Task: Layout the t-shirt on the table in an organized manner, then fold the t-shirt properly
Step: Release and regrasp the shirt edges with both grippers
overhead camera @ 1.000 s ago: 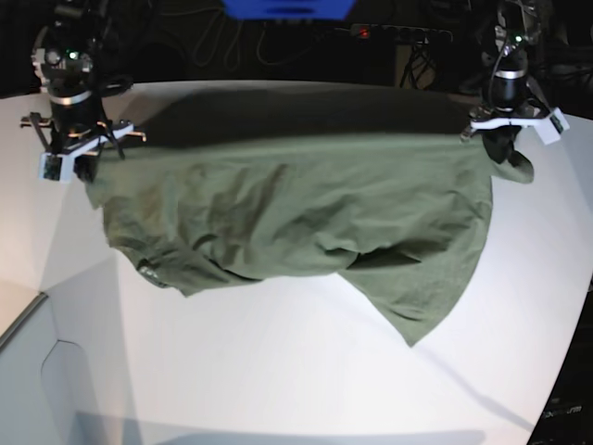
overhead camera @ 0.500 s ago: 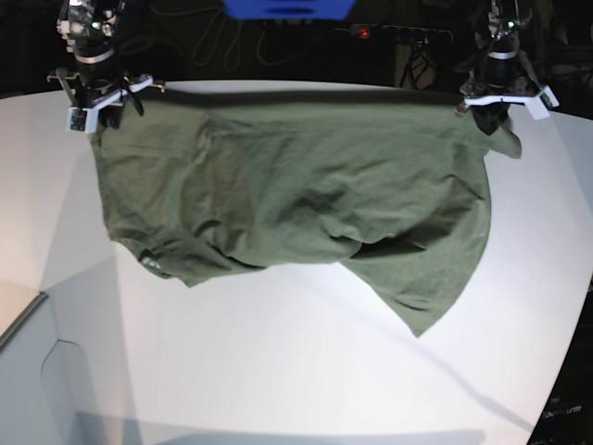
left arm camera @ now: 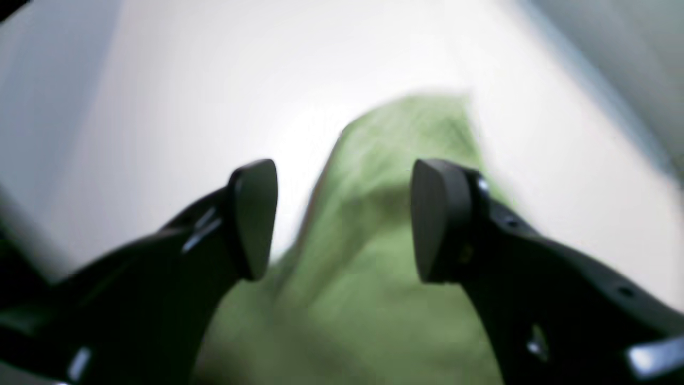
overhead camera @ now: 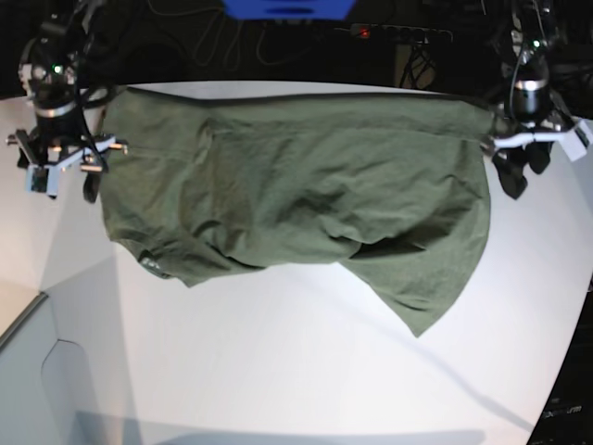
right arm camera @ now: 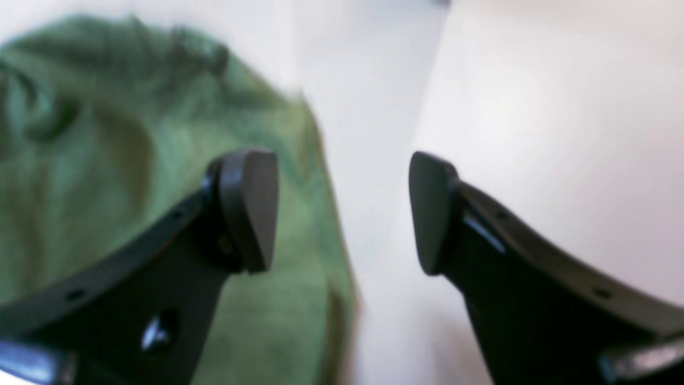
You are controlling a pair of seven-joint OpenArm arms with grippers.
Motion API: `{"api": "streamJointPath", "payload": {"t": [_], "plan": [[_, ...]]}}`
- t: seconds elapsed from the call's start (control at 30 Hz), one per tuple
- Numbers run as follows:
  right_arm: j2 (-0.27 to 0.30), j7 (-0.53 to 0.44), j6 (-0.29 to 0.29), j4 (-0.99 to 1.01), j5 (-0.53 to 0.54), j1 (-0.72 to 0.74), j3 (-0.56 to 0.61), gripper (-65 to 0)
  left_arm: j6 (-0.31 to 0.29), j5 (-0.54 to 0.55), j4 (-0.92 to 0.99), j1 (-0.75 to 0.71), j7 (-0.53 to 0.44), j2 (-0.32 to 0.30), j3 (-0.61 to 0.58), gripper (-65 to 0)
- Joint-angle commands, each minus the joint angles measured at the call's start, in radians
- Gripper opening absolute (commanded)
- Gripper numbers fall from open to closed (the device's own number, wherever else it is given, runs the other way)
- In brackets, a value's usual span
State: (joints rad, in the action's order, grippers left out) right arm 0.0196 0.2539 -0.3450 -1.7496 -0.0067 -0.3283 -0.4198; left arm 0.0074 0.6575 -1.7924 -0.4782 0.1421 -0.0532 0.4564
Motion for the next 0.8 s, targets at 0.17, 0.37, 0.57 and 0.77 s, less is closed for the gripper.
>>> {"api": "streamJointPath", "payload": {"t": [0.17,0.37,0.57,0.77], "plan": [[0.092,0.239,-0.088,0.164,0.007,0.326,0.101,-25.6,-0.001,0.0,0.09,0.146,-0.028,-0.05,-0.021,-26.6],[0.176,0.313,-0.088,0.56,0.007,0.614,0.212,-24.3,-0.002,0.0,0.262,0.269,-0.028,-0.11,-0.058,-26.6],[0.201,0.252,-0.088,0.913,0.007,0.815,0.306,-24.4,-0.004,0.0,0.38,0.355,-0.028,-0.138,-0.075,-26.6],[0.193,0.213,-0.088,1.015,0.007,0.831,0.313,-24.8,-0.004,-0.002,0.418,0.372,-0.028,-0.138,-0.072,-26.7]]}}
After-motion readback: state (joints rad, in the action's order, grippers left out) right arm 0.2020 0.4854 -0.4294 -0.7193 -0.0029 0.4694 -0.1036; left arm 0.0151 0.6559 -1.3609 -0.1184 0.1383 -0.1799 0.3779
